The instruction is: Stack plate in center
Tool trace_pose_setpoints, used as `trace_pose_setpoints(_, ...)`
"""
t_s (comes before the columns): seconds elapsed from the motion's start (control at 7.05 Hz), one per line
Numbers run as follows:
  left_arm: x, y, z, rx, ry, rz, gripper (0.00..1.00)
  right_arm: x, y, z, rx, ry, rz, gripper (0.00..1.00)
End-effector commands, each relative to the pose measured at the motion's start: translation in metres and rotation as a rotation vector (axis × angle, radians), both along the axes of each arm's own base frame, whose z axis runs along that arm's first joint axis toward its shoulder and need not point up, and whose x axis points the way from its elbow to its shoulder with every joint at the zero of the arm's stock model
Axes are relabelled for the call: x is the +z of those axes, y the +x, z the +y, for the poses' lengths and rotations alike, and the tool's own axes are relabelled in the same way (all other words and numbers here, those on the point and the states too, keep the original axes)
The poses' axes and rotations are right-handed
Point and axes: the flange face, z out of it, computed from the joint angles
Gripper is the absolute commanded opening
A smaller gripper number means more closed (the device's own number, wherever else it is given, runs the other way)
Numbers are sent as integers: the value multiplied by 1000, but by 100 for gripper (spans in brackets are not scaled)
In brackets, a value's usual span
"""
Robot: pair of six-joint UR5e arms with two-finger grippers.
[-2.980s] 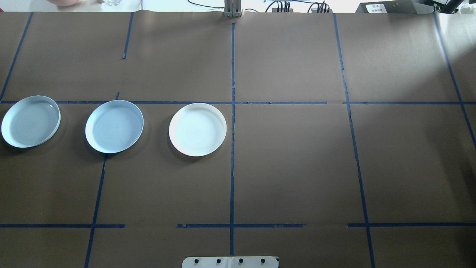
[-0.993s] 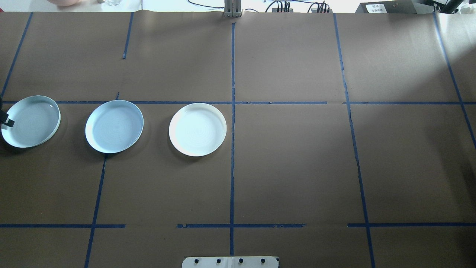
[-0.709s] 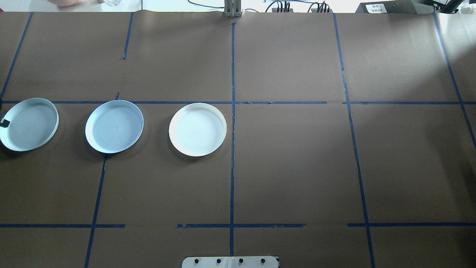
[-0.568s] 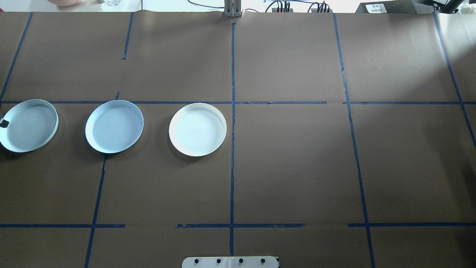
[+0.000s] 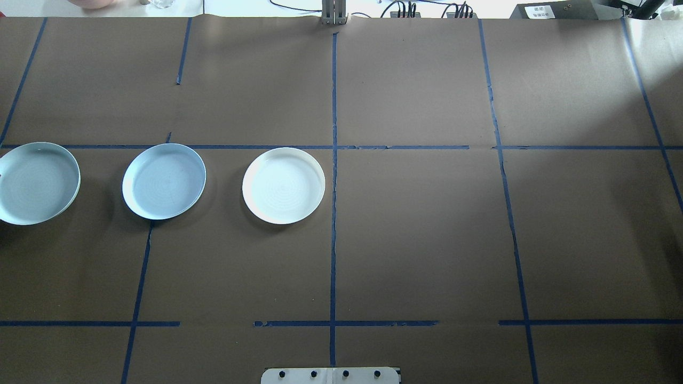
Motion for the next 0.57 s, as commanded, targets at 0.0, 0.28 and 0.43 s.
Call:
trace_pose_setpoints(0.0, -29, 7, -19, 16, 28, 55, 0, 0, 0, 0, -1, 0, 0, 100)
trace_pose_setpoints(0.28, -72, 21, -48, -16, -59, 118, 0, 0, 0, 0, 0, 0, 0, 100)
trace_pose_setpoints(0.43, -80, 39, -51, 7, -51, 116, 0, 0, 0, 0, 0, 0, 0, 100)
